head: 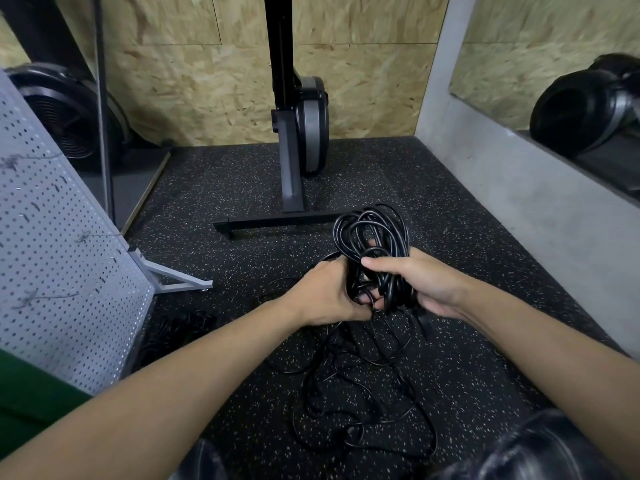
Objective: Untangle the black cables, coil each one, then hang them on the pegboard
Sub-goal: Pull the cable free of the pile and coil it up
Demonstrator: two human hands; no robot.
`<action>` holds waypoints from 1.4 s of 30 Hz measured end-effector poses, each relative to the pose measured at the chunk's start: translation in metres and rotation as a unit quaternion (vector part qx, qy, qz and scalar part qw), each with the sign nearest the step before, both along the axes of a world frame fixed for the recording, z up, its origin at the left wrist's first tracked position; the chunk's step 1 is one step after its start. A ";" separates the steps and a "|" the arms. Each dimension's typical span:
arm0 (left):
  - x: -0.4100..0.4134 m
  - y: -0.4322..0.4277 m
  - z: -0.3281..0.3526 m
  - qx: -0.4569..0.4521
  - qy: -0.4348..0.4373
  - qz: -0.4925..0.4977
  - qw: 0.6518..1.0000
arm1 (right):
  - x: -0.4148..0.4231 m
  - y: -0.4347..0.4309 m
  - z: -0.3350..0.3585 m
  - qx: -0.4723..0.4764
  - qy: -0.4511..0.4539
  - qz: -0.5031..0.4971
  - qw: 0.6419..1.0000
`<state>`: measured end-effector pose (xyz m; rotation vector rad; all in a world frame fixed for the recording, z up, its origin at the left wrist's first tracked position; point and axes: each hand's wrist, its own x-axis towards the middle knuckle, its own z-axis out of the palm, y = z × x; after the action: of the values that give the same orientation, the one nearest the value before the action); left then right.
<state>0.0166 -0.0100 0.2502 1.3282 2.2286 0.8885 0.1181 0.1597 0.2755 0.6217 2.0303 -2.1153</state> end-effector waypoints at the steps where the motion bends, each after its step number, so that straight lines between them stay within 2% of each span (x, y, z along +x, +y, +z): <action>1: -0.001 0.001 -0.001 -0.001 -0.008 -0.001 1.000 | 0.000 0.002 0.000 -0.007 -0.009 -0.002 1.000; 3: -0.005 0.000 0.002 -0.022 -0.014 -0.015 1.000 | -0.001 0.004 -0.001 0.002 -0.007 0.002 1.000; 7: -0.010 -0.005 -0.002 -0.071 0.057 -0.060 0.994 | -0.001 0.005 -0.004 0.038 -0.014 -0.004 0.999; 16: -0.038 -0.017 -0.026 -0.106 0.160 -0.050 0.980 | 0.005 0.014 0.001 0.051 -0.022 -0.040 0.998; 19: -0.045 -0.027 -0.026 -0.162 0.179 -0.095 0.966 | 0.008 0.022 0.002 0.045 -0.015 -0.073 0.996; 21: -0.038 -0.030 -0.020 -0.222 0.133 -0.132 0.957 | 0.009 0.025 0.000 0.036 -0.003 -0.065 0.997; 23: -0.026 -0.029 -0.012 -0.249 0.006 -0.133 0.959 | 0.008 0.022 0.000 0.034 0.017 -0.046 0.998; 25: -0.014 -0.022 -0.005 -0.195 -0.120 -0.094 0.969 | 0.005 0.020 -0.001 0.039 0.027 -0.040 0.998; 28: -0.004 -0.009 -0.009 -0.058 -0.190 0.013 0.980 | 0.002 0.015 -0.001 0.057 0.035 -0.039 0.997; 30: -0.007 -0.003 -0.019 0.016 -0.258 0.074 0.963 | 0.001 0.018 -0.002 0.054 0.032 -0.040 0.997; 34: -0.017 0.000 -0.030 0.088 -0.433 0.110 0.890 | 0.005 0.018 0.005 0.040 0.040 0.004 0.998; 37: -0.020 -0.002 -0.026 0.118 -0.417 0.121 0.893 | 0.005 0.020 0.006 0.087 0.017 0.025 0.996; 40: -0.025 -0.006 -0.019 0.120 -0.389 0.110 0.907 | 0.004 0.022 0.009 0.188 -0.011 0.030 0.982; 42: -0.027 -0.009 -0.015 0.099 -0.366 0.080 0.922 | 0.005 0.023 0.014 0.177 0.011 0.015 0.984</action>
<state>-0.0100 -0.0187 0.2348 0.7001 1.6891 1.4184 0.1227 0.1831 0.2899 0.6089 2.4352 -1.7623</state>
